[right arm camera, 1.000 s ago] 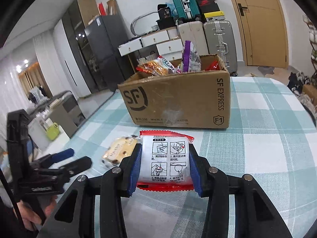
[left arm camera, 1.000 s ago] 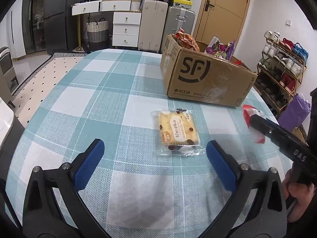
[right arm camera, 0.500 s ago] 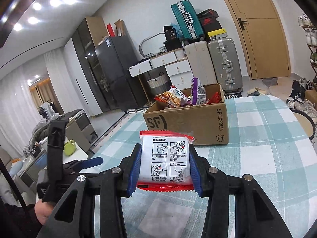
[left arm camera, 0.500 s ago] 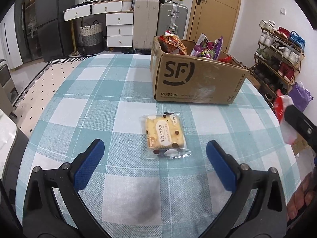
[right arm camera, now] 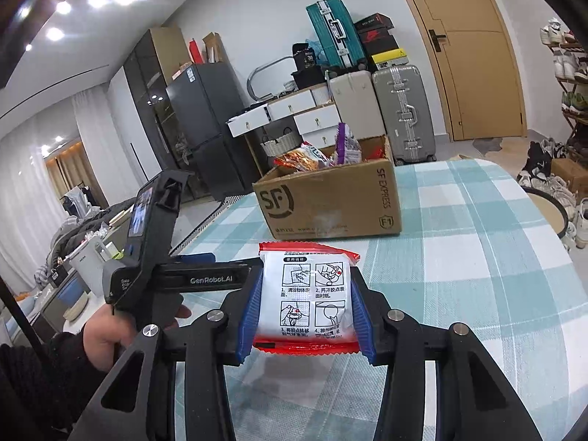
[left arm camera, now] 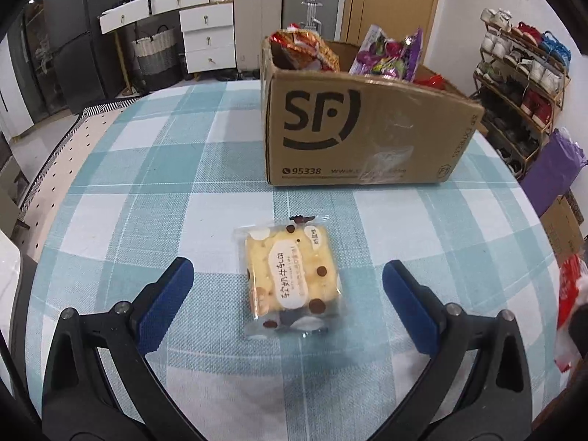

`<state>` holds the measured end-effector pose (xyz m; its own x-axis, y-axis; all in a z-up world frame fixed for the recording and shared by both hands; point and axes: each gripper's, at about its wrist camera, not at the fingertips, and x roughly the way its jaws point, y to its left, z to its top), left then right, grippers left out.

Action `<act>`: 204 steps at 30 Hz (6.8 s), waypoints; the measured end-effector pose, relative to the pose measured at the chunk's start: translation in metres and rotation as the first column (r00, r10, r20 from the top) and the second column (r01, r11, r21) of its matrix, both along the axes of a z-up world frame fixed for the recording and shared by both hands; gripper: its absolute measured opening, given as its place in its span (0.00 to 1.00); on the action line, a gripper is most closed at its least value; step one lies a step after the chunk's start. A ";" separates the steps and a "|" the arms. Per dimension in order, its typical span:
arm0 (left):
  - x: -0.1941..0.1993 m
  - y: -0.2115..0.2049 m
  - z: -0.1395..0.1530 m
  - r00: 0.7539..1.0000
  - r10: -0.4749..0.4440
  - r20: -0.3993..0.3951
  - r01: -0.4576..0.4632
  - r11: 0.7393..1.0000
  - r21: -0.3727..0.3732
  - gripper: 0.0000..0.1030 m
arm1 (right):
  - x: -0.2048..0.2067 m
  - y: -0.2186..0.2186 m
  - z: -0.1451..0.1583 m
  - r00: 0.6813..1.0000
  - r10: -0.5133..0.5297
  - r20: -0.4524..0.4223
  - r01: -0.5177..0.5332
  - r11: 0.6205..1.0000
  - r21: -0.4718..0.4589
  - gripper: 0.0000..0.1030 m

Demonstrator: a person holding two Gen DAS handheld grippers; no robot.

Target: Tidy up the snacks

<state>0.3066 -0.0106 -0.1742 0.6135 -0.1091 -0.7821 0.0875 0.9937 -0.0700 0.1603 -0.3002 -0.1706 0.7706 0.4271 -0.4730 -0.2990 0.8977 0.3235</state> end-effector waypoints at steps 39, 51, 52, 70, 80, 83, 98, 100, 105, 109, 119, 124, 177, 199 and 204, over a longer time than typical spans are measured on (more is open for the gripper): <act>-0.002 0.013 -0.001 1.000 -0.018 -0.012 0.018 0.999 0.028 0.56 | -0.018 0.012 0.020 0.999 0.029 0.025 -0.030 0.999 0.027 0.44; -0.073 0.018 0.056 0.994 -0.051 0.092 0.056 0.997 -0.048 0.56 | -0.037 0.022 0.041 0.997 0.066 0.033 -0.067 0.997 0.037 0.44; -0.078 0.019 0.060 0.994 -0.051 0.100 0.056 0.997 -0.052 0.56 | -0.039 0.024 0.043 0.997 0.069 0.035 -0.070 0.997 0.033 0.44; -0.151 0.038 0.089 0.982 -0.070 0.173 0.090 0.990 -0.107 0.56 | -0.047 0.044 0.050 0.992 0.122 -0.007 -0.122 0.992 0.023 0.44; -0.115 0.029 0.111 0.973 -0.098 0.208 0.110 0.993 -0.046 0.56 | -0.014 0.038 0.071 0.990 0.142 0.019 -0.142 0.990 0.000 0.44; -0.095 0.027 0.119 0.974 -0.107 0.200 0.119 0.992 -0.047 0.56 | 0.005 0.035 0.084 0.988 0.154 0.030 -0.154 0.988 0.010 0.44; -0.005 0.004 0.194 0.962 -0.167 0.217 0.177 0.984 -0.030 0.56 | 0.106 0.024 0.159 0.984 0.168 0.055 -0.165 0.984 -0.065 0.44; 0.011 -0.002 0.204 0.962 -0.175 0.211 0.186 0.982 -0.033 0.56 | 0.122 0.018 0.167 0.986 0.163 0.039 -0.161 0.986 -0.044 0.44; 0.056 -0.018 0.223 0.962 -0.181 0.203 0.189 0.982 -0.018 0.56 | 0.167 0.002 0.188 0.994 0.112 0.015 -0.112 0.993 -0.026 0.44; 0.091 -0.035 0.223 0.962 -0.211 0.175 0.216 0.976 -0.009 0.56 | 0.201 0.000 0.189 0.994 0.109 -0.023 -0.110 0.993 -0.047 0.44; 0.164 -0.053 0.169 0.974 -0.217 0.066 0.221 0.974 -0.053 0.56 | 0.272 -0.001 0.133 0.984 0.072 -0.164 -0.080 0.996 -0.041 0.44; 0.190 -0.056 0.138 0.974 -0.222 0.029 0.224 0.972 -0.067 0.56 | 0.293 -0.002 0.104 0.976 0.064 -0.207 -0.071 0.997 -0.025 0.44; -0.069 0.006 0.235 0.885 -0.066 0.461 0.076 0.997 -0.001 0.99 | 0.076 -0.057 0.153 0.990 0.008 0.140 -0.029 0.988 0.152 0.99; -0.213 0.069 0.138 0.799 0.003 0.601 -0.058 0.996 0.071 0.99 | -0.072 -0.031 0.078 0.937 -0.032 0.349 0.075 0.991 -0.111 1.00; -0.198 0.082 0.099 0.842 0.080 0.534 -0.091 0.996 -0.005 0.99 | -0.058 -0.030 0.046 0.948 -0.054 0.312 0.103 0.984 -0.145 1.00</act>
